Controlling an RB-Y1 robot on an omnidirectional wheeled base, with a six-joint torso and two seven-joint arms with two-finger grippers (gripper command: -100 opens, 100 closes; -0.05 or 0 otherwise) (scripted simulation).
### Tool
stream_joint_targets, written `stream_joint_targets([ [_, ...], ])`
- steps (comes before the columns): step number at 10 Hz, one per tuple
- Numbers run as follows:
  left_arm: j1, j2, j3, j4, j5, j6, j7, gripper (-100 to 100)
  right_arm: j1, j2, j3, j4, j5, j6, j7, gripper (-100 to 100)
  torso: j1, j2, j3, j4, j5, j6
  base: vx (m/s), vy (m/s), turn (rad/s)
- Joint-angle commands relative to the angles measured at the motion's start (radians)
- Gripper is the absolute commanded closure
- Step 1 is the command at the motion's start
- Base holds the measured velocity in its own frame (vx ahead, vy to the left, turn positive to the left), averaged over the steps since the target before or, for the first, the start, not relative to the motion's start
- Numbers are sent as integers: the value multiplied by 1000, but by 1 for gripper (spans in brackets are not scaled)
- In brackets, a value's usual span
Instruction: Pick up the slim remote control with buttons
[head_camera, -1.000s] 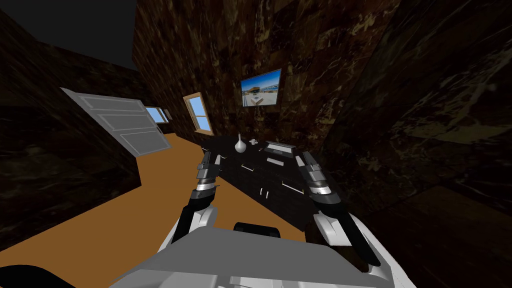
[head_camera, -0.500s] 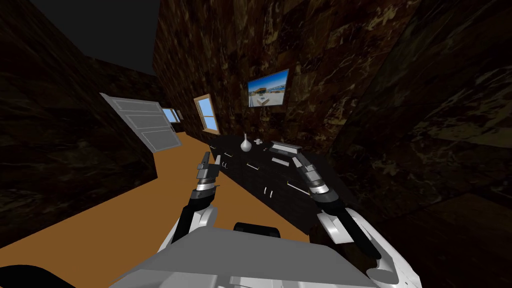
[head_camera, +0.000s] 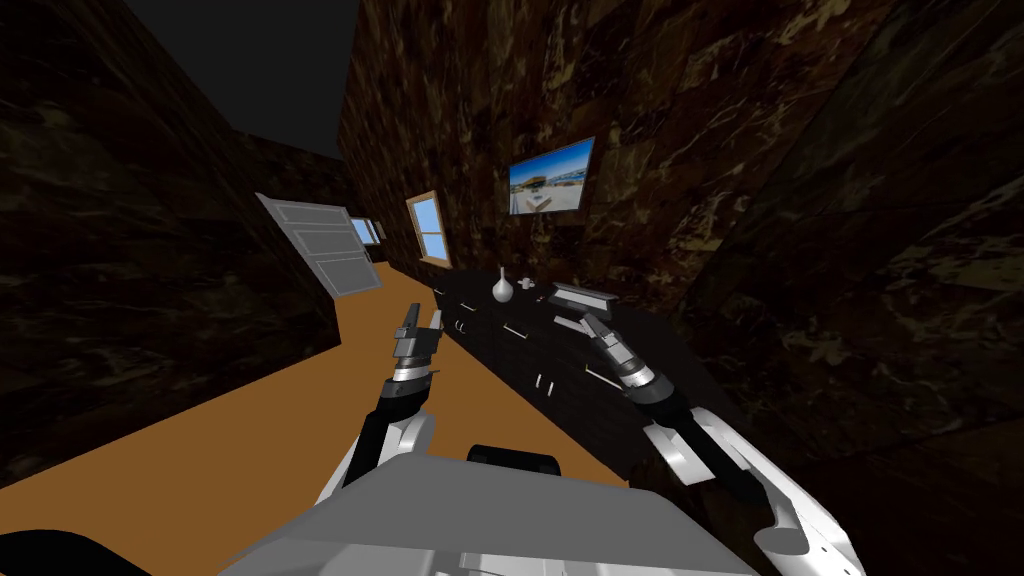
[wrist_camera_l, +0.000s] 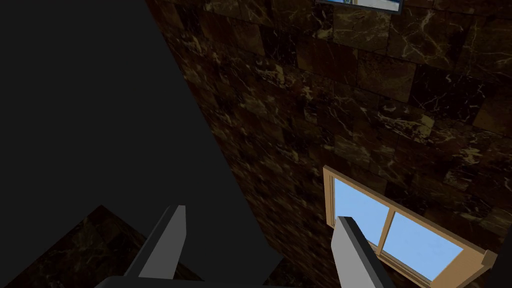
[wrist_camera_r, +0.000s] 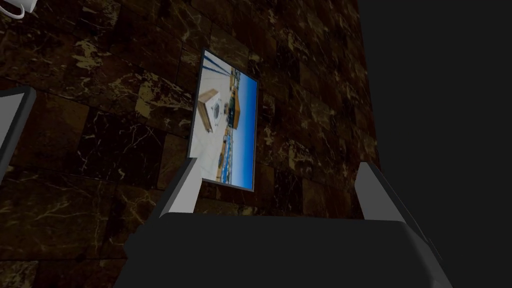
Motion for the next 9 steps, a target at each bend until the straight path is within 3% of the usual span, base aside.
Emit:
stream_joint_targets([
  [1,0,0,0,0,0,0,0,0,-10,-50,14,25,24,-7,-12,-100,0,0,0,0,0,0,-23,44,158],
  [3,0,0,0,0,0,0,0,0,-10,-92,14,25,24,-7,-12,-100,0,-1,0,0,0,0,-9,23,58],
  [9,0,0,0,0,0,0,0,0,-34,-289,57,95,97,-17,-50,-100,0,-2,-1,0,0,-1,-3,29,162],
])
